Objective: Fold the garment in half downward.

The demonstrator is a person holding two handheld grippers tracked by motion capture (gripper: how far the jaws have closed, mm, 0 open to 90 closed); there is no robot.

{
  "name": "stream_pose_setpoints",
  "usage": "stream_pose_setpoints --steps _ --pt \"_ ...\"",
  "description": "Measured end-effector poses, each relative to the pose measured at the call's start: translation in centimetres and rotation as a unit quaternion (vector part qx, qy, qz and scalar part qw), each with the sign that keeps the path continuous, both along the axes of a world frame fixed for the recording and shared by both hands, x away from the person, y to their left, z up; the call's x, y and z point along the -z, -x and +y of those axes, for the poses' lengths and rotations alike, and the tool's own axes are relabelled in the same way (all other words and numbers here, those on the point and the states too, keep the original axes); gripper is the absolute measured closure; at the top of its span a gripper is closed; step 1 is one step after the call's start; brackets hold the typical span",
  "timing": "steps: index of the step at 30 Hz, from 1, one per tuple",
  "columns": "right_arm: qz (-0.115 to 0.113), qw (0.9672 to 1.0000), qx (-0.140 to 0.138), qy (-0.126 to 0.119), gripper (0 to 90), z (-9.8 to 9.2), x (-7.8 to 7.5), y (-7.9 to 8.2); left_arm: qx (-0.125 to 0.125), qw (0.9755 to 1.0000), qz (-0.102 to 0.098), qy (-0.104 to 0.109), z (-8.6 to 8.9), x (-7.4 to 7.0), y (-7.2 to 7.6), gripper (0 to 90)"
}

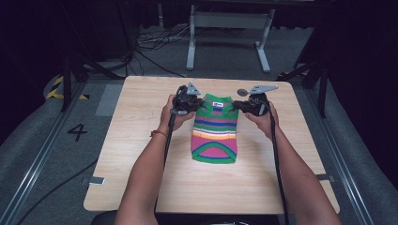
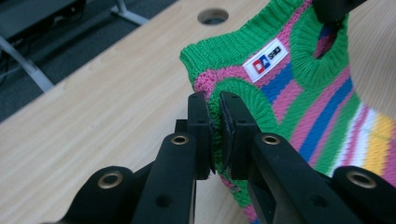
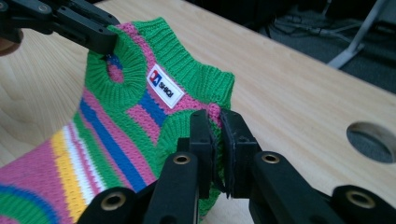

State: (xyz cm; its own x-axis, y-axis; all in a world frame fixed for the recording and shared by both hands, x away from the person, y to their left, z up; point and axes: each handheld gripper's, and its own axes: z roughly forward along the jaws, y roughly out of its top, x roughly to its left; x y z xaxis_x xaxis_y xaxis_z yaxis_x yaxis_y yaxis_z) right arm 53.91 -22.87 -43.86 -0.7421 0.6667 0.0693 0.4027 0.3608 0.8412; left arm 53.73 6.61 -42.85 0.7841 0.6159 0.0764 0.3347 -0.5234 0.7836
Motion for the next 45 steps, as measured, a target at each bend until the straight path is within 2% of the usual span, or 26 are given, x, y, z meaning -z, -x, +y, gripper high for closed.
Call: stream_pose_setpoints --steps 3,6,9,11,13,15,19,21,27,32,33,34,38,40,41,45 --pt "-0.008 0.9999 -0.011 -0.001 84.3 -0.1 -0.3 0.5 0.011 0.9999 -0.003 0.009 0.4 0.1 0.8 83.4" --pt "-0.012 0.9995 -0.028 -0.008 84.2 -0.1 -0.4 1.3 0.020 0.9997 -0.007 -0.009 0.8 0.5 1.8 83.3" --pt "-0.017 0.9986 -0.050 -0.011 83.9 0.0 -0.5 2.4 0.029 0.9995 -0.004 -0.004 1.4 0.6 2.9 83.0" --pt "-0.018 0.9976 -0.065 -0.011 83.4 -0.1 -0.6 3.2 0.035 0.9993 -0.006 -0.011 1.7 0.7 3.6 82.0" --pt "-0.018 0.9968 -0.078 -0.005 82.9 -0.2 -0.6 4.0 0.050 0.9985 -0.011 -0.020 1.9 0.8 4.4 81.7" --pt "-0.019 0.9958 -0.089 -0.002 82.8 -0.2 -0.5 4.9 0.062 0.9972 -0.018 -0.038 2.0 1.0 5.1 81.9" --pt "-0.023 0.9932 -0.112 0.017 82.1 -0.1 0.4 6.4 0.079 0.9958 -0.013 -0.044 2.0 1.8 6.2 82.2" --pt "-0.020 0.9932 -0.112 0.025 81.7 -0.1 0.9 6.8 0.088 0.9951 -0.009 -0.044 2.0 2.2 6.6 82.2" --pt "-0.014 0.9913 -0.129 0.023 81.4 -0.3 1.8 8.2 0.108 0.9930 -0.003 -0.047 2.3 2.8 8.0 80.5" --pt "-0.010 0.9876 -0.150 0.045 79.5 -0.1 2.4 9.6 0.120 0.9904 -0.009 -0.067 2.4 3.6 9.6 80.1" --pt "-0.009 0.9869 -0.154 0.047 79.3 -0.1 2.4 9.8 0.126 0.9893 -0.008 -0.073 2.5 3.7 9.9 79.7" --pt "-0.008 0.9862 -0.158 0.050 78.5 -0.1 2.5 10.1 0.126 0.9892 -0.007 -0.074 2.5 3.9 10.1 79.0" --pt "-0.005 0.9835 -0.171 0.060 77.2 0.0 2.7 11.0 0.128 0.9874 -0.002 -0.093 2.6 4.1 10.8 71.1" --pt "-0.003 0.9823 -0.176 0.065 76.4 0.1 2.8 11.6 0.120 0.9869 -0.003 -0.108 2.7 4.0 11.1 57.9" --pt "-0.002 0.9814 -0.180 0.068 76.4 0.2 2.9 11.8 0.121 0.9871 0.000 -0.105 2.9 4.0 11.3 57.8" --pt "-0.007 0.9797 -0.187 0.071 75.2 0.3 2.9 12.7 0.109 0.9907 0.005 -0.081 3.8 3.5 11.8 49.7"
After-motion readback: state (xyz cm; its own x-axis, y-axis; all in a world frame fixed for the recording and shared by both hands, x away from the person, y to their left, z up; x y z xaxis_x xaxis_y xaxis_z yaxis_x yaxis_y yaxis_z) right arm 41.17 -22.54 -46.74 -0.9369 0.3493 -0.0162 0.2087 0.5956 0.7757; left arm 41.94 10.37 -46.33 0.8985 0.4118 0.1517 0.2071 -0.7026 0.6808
